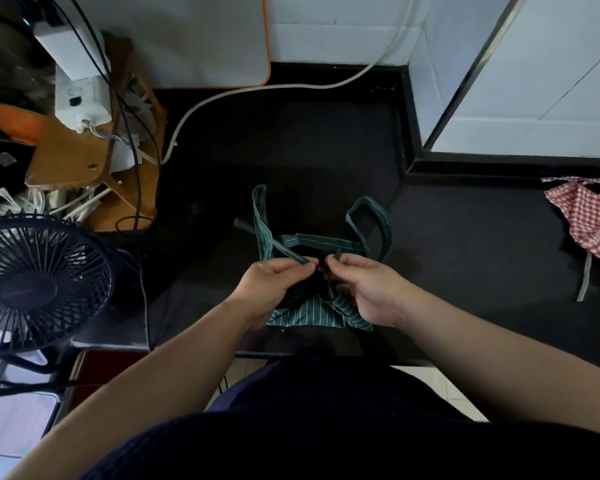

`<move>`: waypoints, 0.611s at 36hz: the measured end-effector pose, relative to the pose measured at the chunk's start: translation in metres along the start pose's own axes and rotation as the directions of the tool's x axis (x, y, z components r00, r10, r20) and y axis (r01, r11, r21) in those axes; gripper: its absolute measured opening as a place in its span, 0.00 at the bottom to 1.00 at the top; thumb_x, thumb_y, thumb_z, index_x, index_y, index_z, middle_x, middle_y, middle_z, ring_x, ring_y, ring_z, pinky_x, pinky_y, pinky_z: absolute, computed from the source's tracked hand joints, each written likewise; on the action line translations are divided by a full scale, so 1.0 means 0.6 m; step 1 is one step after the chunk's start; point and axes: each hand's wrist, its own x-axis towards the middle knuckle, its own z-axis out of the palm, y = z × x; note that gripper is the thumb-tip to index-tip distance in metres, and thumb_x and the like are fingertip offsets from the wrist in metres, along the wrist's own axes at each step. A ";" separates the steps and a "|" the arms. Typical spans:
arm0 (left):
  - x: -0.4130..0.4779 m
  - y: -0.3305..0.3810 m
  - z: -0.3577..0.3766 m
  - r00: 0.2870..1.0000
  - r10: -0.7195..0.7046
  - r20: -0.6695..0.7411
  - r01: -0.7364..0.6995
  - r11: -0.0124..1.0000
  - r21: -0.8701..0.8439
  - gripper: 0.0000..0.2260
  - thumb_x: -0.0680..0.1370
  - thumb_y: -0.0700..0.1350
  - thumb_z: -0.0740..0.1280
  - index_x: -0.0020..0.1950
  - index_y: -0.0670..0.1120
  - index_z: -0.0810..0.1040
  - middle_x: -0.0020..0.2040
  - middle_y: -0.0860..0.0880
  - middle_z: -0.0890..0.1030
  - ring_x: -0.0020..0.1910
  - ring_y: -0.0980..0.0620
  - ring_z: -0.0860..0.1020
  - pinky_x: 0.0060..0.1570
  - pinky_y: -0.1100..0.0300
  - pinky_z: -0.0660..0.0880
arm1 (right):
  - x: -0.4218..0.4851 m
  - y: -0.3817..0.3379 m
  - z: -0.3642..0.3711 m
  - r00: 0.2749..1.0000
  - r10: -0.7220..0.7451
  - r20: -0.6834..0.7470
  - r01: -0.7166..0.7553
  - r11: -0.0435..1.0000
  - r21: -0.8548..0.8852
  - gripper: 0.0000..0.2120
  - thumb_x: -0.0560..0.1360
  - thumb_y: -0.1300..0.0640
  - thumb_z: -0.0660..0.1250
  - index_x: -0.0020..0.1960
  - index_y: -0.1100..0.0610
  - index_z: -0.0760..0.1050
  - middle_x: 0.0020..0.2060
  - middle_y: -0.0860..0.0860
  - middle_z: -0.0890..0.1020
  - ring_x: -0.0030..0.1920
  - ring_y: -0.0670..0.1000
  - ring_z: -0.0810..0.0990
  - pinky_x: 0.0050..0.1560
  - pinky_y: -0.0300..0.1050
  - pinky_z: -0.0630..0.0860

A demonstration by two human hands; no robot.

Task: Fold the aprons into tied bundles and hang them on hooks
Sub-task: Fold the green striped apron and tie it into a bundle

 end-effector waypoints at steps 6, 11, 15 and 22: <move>-0.004 -0.021 0.005 0.988 0.019 -0.155 -0.020 1.000 -0.004 0.03 0.75 0.42 0.71 0.46 0.46 0.85 0.46 0.51 0.86 0.49 0.55 0.83 0.50 0.63 0.77 | -0.008 0.031 0.015 0.949 -0.153 -0.275 0.087 0.968 -0.236 0.17 0.77 0.50 0.65 0.48 0.66 0.73 0.40 0.57 0.77 0.42 0.53 0.76 0.55 0.56 0.78; -0.006 -0.031 -0.007 0.967 0.014 -0.255 -0.009 1.000 0.018 0.02 0.74 0.44 0.72 0.44 0.46 0.84 0.43 0.52 0.86 0.46 0.56 0.83 0.46 0.63 0.76 | -0.017 0.042 0.000 0.882 -0.308 -0.357 0.087 0.850 -0.519 0.09 0.81 0.55 0.59 0.50 0.60 0.73 0.31 0.49 0.71 0.30 0.46 0.69 0.27 0.34 0.66; -0.005 -0.046 -0.014 0.923 0.049 -0.381 -0.004 0.993 0.117 0.06 0.76 0.45 0.71 0.41 0.46 0.81 0.40 0.52 0.83 0.40 0.57 0.79 0.38 0.64 0.75 | -0.019 0.052 -0.005 0.831 -0.408 -0.378 0.038 0.720 -0.693 0.11 0.81 0.56 0.58 0.49 0.66 0.72 0.38 0.56 0.75 0.36 0.50 0.71 0.32 0.42 0.62; -0.003 -0.062 -0.012 0.935 0.064 -0.348 -0.029 0.994 0.104 0.06 0.81 0.44 0.63 0.50 0.41 0.74 0.52 0.46 0.81 0.47 0.53 0.83 0.39 0.63 0.78 | -0.025 0.046 -0.007 0.832 -0.322 -0.452 -0.081 0.735 -0.673 0.12 0.82 0.57 0.55 0.40 0.58 0.61 0.33 0.51 0.69 0.32 0.46 0.67 0.29 0.43 0.61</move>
